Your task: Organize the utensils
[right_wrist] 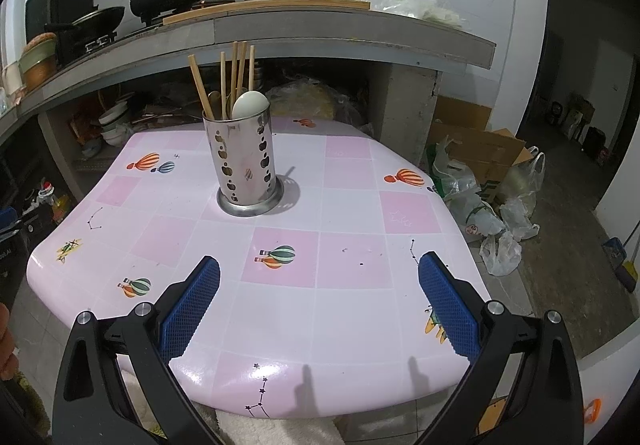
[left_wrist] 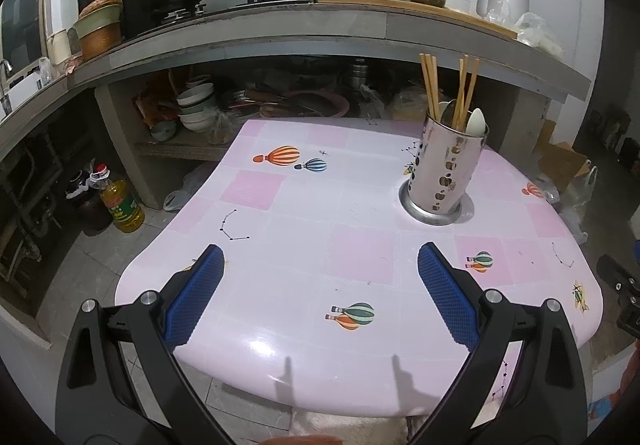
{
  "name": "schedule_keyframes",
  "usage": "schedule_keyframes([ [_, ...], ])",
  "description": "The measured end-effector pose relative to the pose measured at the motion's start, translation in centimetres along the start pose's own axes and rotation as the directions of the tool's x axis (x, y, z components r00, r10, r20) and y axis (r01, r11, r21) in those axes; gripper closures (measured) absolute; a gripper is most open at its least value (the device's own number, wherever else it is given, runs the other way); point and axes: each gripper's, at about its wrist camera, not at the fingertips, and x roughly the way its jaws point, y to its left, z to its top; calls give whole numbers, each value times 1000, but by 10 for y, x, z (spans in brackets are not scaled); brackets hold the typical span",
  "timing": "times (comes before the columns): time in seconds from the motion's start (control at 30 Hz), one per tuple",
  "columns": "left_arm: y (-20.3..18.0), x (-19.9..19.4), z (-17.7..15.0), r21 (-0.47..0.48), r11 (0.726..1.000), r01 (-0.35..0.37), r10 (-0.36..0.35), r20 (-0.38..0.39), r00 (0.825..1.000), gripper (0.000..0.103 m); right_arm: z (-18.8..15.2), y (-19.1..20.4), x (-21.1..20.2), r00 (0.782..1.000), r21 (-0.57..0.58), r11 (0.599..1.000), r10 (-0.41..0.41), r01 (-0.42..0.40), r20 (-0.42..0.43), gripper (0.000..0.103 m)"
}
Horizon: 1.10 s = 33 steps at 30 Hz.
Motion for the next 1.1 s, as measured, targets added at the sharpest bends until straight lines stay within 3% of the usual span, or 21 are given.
schedule_keyframes([
  [1.1, -7, 0, 0, 25, 999, 26, -26, -13, 1000, 9, 0, -1, 0, 1000, 4, 1000, 2, -2, -4, 6],
])
